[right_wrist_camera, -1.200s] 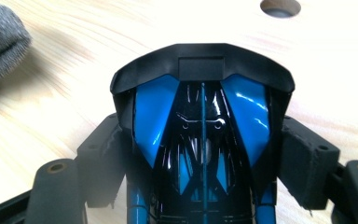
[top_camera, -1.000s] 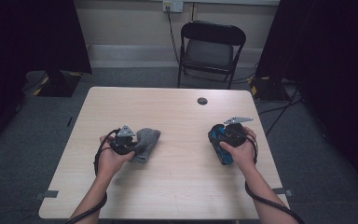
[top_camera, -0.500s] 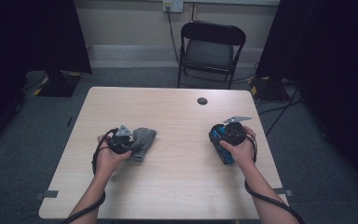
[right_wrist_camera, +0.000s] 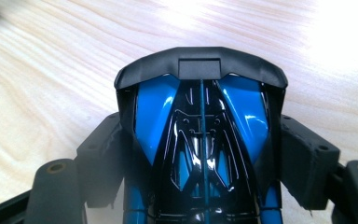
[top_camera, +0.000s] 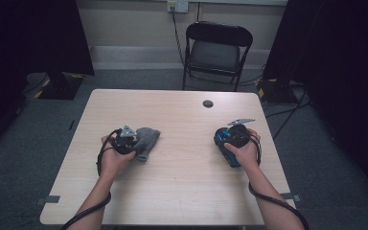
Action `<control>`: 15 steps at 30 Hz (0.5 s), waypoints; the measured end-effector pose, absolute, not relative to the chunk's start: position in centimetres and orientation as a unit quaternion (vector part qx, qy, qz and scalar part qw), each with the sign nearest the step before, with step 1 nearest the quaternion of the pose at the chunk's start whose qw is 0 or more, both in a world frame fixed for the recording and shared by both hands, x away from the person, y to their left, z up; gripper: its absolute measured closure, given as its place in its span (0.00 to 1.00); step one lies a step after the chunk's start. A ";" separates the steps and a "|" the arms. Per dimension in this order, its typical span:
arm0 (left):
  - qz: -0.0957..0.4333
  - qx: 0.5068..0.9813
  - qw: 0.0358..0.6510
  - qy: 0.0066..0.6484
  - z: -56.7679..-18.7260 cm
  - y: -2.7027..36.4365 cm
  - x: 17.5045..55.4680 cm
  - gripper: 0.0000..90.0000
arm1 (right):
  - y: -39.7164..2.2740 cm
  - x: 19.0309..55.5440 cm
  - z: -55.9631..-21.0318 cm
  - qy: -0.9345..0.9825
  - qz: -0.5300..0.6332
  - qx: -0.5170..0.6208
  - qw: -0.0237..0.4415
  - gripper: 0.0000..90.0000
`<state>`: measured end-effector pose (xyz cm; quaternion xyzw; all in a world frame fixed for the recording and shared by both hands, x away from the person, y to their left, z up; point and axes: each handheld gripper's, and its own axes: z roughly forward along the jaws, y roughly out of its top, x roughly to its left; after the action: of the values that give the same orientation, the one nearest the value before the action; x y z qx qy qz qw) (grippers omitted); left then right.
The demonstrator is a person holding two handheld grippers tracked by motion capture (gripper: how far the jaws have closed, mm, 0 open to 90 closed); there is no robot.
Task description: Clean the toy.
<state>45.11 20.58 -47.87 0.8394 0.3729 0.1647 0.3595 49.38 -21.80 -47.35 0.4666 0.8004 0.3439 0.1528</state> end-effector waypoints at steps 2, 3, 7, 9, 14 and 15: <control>0.163 0.837 0.365 0.374 -48.1 20.6 45.2 0.73 | -21.8 49.6 -47.6 0.801 0.340 0.469 0.151 0.28; 0.165 0.836 0.365 0.375 -48.2 20.5 45.3 0.72 | -21.8 49.7 -47.7 0.802 0.339 0.468 0.151 0.28; 0.166 0.837 0.363 0.375 -48.4 20.5 45.3 0.69 | -21.7 49.8 -48.2 0.806 0.330 0.466 0.157 0.28; 0.165 0.836 0.365 0.375 -48.5 20.3 45.3 0.63 | -21.7 49.9 -48.4 0.807 0.328 0.467 0.156 0.28; 0.168 0.836 0.362 0.376 -48.6 20.2 45.3 0.57 | -21.4 50.0 -48.6 0.809 0.321 0.465 0.158 0.28; 0.168 0.837 0.361 0.375 -48.6 20.2 45.3 0.57 | -21.4 50.0 -48.7 0.810 0.321 0.464 0.160 0.28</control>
<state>45.34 20.20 -48.56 0.8372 0.3755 0.1676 0.3606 50.01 -21.40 -48.65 0.4642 0.8098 0.3212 0.1602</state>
